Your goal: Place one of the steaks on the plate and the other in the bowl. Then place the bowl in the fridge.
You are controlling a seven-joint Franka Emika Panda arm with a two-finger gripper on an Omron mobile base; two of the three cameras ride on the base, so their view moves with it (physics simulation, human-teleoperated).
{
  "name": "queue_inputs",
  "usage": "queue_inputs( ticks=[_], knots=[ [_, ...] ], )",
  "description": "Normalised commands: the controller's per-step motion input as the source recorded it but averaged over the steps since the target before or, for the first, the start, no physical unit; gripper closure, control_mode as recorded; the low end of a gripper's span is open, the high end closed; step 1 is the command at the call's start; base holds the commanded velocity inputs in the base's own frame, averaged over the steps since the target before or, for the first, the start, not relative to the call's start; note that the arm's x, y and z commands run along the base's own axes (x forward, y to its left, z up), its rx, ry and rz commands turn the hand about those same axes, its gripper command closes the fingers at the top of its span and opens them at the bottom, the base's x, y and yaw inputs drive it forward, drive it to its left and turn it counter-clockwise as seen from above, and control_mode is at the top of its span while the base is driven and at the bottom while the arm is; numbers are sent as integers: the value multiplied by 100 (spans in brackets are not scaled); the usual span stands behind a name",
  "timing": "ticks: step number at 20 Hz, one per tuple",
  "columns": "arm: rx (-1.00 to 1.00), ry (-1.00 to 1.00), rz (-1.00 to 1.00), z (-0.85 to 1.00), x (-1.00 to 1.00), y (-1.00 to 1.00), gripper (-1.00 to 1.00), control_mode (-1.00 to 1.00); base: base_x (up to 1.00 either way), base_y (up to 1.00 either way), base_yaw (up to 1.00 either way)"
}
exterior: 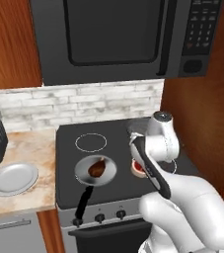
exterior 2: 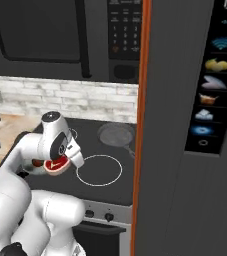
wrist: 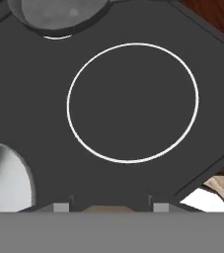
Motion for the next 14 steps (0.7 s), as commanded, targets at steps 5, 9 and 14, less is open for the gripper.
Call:
queue_inputs(
  ticks=[5, 9, 14],
  knots=[
    [0, 0, 0, 0, 0, 0, 100, 100, 0, 91, -2],
    [0, 0, 0, 0, 0, 0, 100, 100, 0, 100, 0],
    [0, 0, 0, 0, 0, 0, 100, 100, 0, 100, 0]
  ],
)
